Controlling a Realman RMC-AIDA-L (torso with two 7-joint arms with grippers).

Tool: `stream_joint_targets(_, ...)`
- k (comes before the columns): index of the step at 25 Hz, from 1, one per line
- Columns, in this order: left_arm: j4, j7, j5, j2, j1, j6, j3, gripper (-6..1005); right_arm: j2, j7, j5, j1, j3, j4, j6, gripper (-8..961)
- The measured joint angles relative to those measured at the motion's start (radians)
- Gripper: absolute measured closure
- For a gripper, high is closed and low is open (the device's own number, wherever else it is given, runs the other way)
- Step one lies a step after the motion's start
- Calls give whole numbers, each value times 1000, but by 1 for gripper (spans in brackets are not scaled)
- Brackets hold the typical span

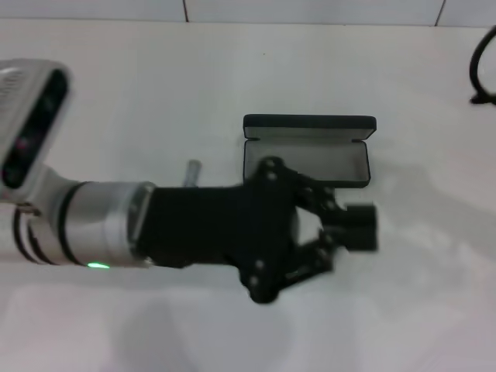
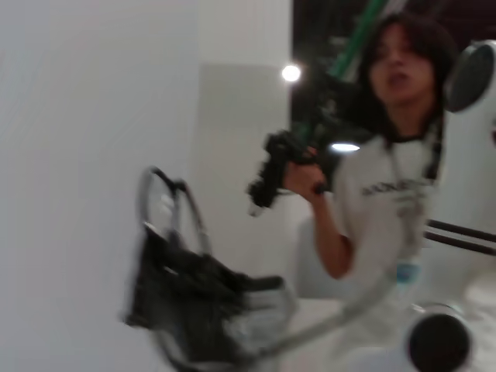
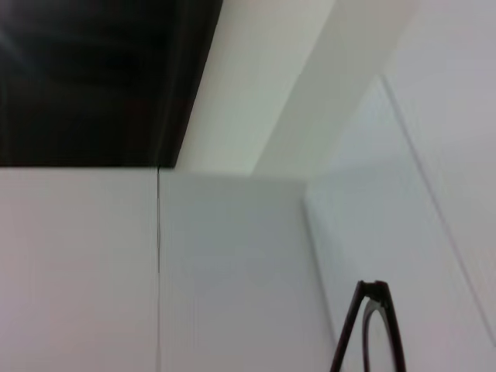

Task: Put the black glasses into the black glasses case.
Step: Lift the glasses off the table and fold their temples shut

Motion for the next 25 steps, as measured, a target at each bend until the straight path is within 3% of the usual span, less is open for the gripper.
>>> stream_joint_targets(6, -44, 78, -86, -8, -56, -1, 141, 884, 5, -154, 75, 141, -81, 203, 4, 838)
stream_joint_targets(11, -63, 145, -204, -9, -64, -2, 235, 884, 5, -277, 79, 260, -170, 352, 54, 838)
stream_joint_targets(25, -98, 173, -308, -9, -59, -4, 245, 884, 5, -347, 86, 285, -320, 348, 154, 838)
